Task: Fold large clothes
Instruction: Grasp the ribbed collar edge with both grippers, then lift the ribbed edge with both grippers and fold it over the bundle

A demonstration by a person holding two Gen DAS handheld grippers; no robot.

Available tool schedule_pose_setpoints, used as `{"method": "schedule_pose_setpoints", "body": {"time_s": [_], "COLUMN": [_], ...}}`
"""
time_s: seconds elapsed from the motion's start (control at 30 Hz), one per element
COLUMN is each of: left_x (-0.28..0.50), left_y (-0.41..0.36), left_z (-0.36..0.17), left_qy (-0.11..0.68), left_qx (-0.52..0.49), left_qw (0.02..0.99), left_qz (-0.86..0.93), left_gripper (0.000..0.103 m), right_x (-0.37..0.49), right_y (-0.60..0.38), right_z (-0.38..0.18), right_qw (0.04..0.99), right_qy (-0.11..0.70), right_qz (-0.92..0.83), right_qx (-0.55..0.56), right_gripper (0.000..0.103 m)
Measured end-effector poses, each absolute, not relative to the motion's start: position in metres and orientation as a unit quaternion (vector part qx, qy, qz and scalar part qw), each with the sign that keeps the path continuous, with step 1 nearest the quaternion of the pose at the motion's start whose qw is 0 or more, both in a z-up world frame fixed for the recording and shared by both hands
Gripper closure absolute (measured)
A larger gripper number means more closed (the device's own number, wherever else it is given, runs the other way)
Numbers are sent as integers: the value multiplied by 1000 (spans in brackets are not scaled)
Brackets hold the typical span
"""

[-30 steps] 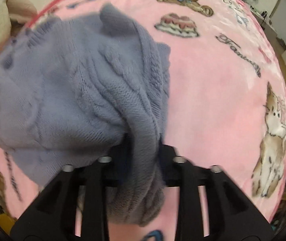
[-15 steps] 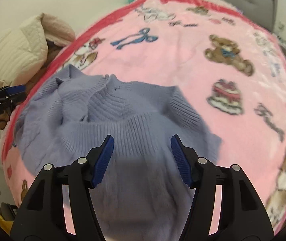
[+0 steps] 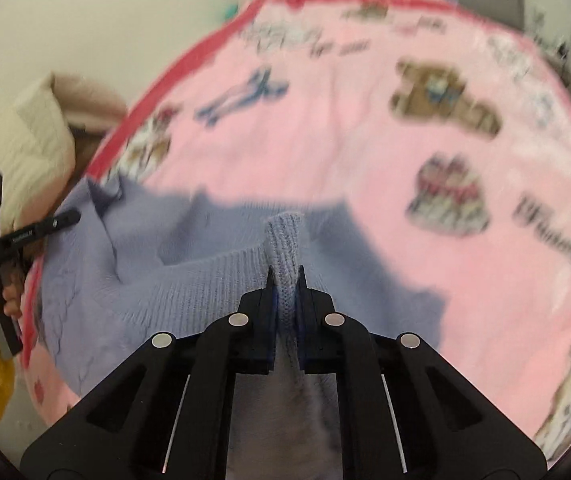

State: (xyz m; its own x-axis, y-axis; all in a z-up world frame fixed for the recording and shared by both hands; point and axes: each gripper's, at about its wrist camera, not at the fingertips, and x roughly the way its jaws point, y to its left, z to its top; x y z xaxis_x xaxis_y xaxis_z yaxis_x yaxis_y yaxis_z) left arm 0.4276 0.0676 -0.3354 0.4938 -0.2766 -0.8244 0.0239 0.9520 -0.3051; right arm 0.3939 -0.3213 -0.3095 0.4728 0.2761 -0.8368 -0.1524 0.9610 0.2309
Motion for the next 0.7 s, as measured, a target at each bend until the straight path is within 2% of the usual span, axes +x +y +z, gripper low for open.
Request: {"method": "schedule_pose_setpoints", "body": {"time_s": [0.17,0.27,0.33,0.4,0.43,0.47,0.5,0.53,0.57,0.7], "left_x": [451,471,476,477,475,475,473,471,466,430], "left_y": [70,71,65,60,58,60,64,69,76,111], "left_z": [-353,-384,-398,-398,-394,-391,-388,-384,-379,-347], "left_qy": [484,531,553,554,554,554,556,557,554,507], "left_qx": [-158,-169,-140,-114,-103,-104,-108,-113,-121,-112], "left_qw": [858,828,819,822,823,821,820,818,818,850], "left_qz": [-70,-59,-58,-69,-79,-86,-89,-91,-95,-90], "left_gripper": [97,96,94,91,89,81,65,54,38,18], "right_x": [430,439,437,436,435,432,426,422,414,382], "right_y": [-338,-333,-324,-317,-316,-317,-320,-323,-328,-358], "right_z": [-334,-368,-391,-402,-400,-395,-387,-380,-370,-347], "right_qw": [841,820,805,800,805,810,817,823,831,852], "right_qy": [529,562,585,591,583,572,559,549,534,503], "right_qz": [82,80,84,92,99,111,122,126,134,129], "right_qx": [76,67,51,42,43,55,70,76,78,71], "right_gripper": [96,96,94,89,79,71,60,51,49,42]}}
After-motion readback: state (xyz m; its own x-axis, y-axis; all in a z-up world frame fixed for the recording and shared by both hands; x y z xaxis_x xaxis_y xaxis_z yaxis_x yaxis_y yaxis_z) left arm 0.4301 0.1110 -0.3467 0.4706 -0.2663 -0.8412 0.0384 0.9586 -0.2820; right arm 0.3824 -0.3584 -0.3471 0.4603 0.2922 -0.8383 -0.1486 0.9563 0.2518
